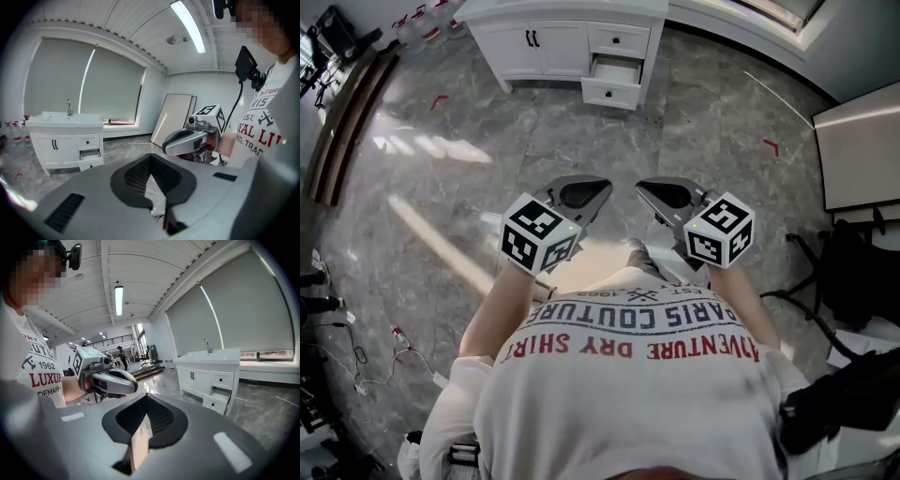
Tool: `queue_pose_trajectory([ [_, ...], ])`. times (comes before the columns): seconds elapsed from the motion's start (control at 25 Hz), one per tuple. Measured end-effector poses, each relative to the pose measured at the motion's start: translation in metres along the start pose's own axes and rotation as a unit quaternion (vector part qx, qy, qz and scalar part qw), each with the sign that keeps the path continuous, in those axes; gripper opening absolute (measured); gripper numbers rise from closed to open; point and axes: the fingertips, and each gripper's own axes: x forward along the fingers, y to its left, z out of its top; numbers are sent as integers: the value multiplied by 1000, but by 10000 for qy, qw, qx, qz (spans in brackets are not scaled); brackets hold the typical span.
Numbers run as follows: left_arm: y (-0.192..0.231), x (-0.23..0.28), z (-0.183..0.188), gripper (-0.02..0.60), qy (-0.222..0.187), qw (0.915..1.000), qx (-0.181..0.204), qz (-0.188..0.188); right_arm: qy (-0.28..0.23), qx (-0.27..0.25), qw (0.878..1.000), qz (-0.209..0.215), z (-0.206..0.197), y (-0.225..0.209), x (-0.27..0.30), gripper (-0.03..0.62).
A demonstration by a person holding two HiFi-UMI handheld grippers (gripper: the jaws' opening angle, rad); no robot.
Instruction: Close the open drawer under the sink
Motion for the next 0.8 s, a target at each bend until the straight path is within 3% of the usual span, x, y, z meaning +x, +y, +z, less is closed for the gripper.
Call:
queue_pose_trajectory([
  [0.36, -2, -8, -7, 2, -56, 9999, -91, 0, 67, 43, 10000, 50, -8, 9, 3, 2],
  [0.8, 7, -13, -7, 3, -92, 9998, -180, -72, 97, 35, 9997, -236, -4, 0, 6, 2],
])
